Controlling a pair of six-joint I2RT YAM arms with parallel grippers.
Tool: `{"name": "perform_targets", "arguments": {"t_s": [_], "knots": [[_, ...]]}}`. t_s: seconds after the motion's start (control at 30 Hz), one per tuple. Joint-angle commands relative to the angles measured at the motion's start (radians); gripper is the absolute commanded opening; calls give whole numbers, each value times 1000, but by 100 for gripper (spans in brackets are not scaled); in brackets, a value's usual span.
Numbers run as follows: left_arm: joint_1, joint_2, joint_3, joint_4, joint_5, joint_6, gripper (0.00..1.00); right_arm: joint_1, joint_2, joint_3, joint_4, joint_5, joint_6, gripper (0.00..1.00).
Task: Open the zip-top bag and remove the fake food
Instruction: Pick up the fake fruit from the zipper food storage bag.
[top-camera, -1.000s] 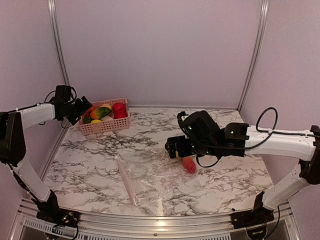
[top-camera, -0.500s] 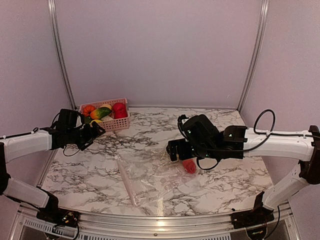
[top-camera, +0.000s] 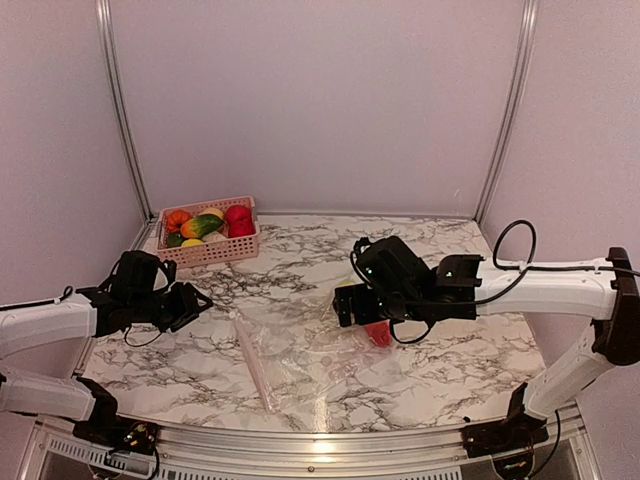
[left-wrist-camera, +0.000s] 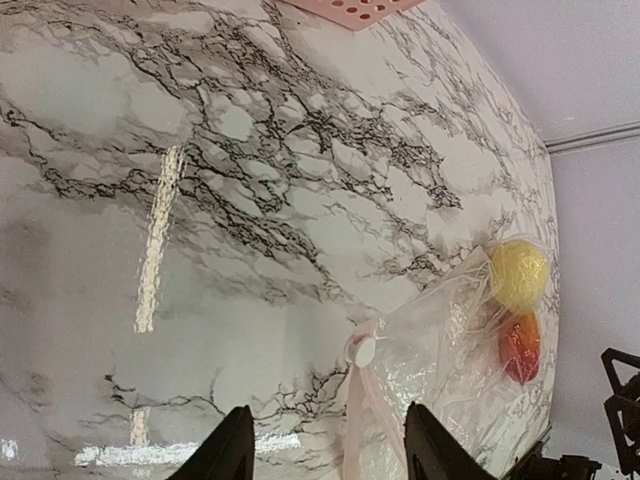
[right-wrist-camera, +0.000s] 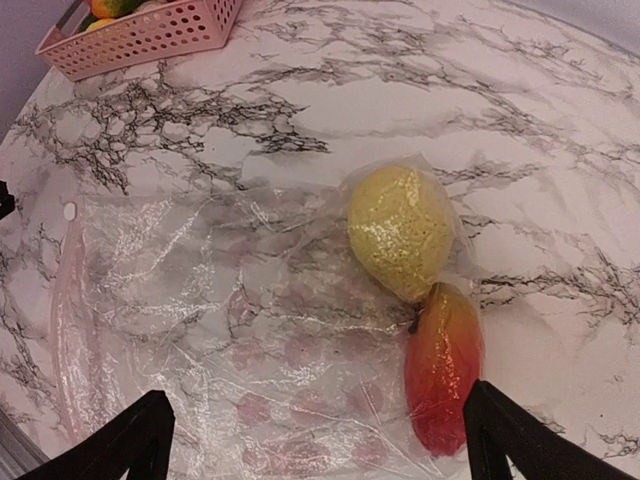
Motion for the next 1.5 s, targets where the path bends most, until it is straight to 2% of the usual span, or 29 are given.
{"name": "perform_targets", "arguments": {"t_s": [0.0, 0.13, 0.4, 0.6, 0.97, 1.2, 1.47], "knots": [[-24, -41, -15, -10, -6, -6, 49, -6, 14, -4, 12, 15, 10, 99], [-56, -40, -25, -22, -24, -17, 38, -18, -6, -35, 30, 16, 8, 99], [-181, -31, -69, 16, -71, -97, 24, -47, -19, -61, 61, -10, -11, 98], [-263, 41, -113, 152, -61, -160, 17, -72, -18, -72, 65, -17, -15, 98], [-405, 229, -80, 354, -47, -255, 14, -136, -48, -142, 77, -26, 0, 94], [-434, 301, -71, 438, -37, -291, 13, -161, -43, -185, 103, -38, 5, 89], [-443, 351, -69, 465, -43, -308, 12, -205, -16, -238, 164, -73, 9, 77]]}}
